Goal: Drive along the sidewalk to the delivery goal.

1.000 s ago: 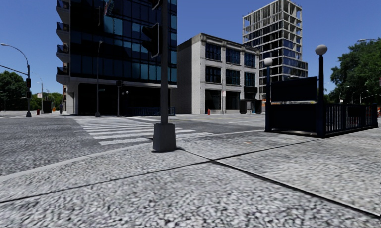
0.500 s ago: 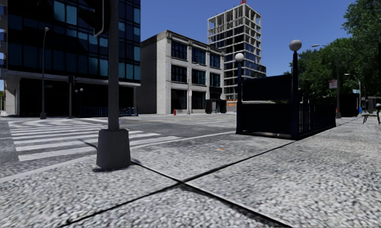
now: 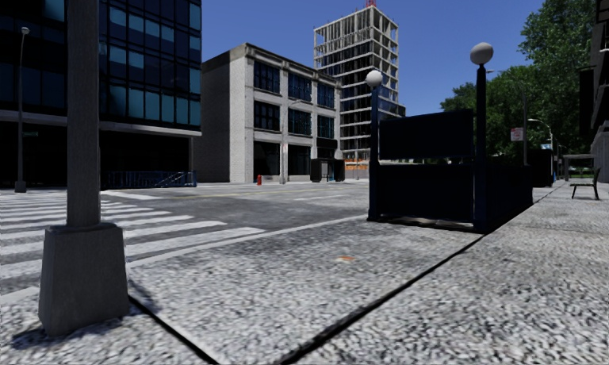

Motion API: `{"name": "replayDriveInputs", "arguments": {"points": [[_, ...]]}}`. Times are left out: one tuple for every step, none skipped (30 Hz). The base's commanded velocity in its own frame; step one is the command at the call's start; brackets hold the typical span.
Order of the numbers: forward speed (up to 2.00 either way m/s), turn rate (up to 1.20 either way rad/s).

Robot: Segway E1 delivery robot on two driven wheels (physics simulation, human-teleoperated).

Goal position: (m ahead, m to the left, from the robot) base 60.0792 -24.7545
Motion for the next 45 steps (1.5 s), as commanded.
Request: {"name": "replayDriveInputs", "arguments": {"points": [[1.82, 0.0], [1.82, 0.0], [1.82, 0.0], [1.82, 0.0], [1.82, 0.0], [1.82, 0.0], [1.82, 0.0], [1.82, 0.0], [1.82, 0.0], [1.82, 0.0], [1.82, 0.0], [1.81, 0.02], [1.8, 0.06], [1.79, 0.09], [1.79, 0.21], [1.79, 0.21], [1.79, 0.36], [1.78, 0.52], [1.78, 0.72], [1.77, 0.81], [1.77, 0.81], [1.77, 0.83], [1.76, 0.84], [1.76, 0.84], [1.76, 0.84], [1.76, 0.84], [1.76, 0.84], [1.76, 0.84], [1.76, 0.84], [1.76, 0.84], [1.76, 0.84], [1.76, 0.84], [1.76, 0.84], [1.76, 0.84], [1.76, 0.84], [1.76, 0.84], [1.76, 0.84], [1.76, 0.84], [1.76, 0.84], [1.76, 0.84], [1.76, 0.84], [1.76, 0.84], [1.76, 0.84], [1.76, 0.83], [1.76, 0.83]]}}
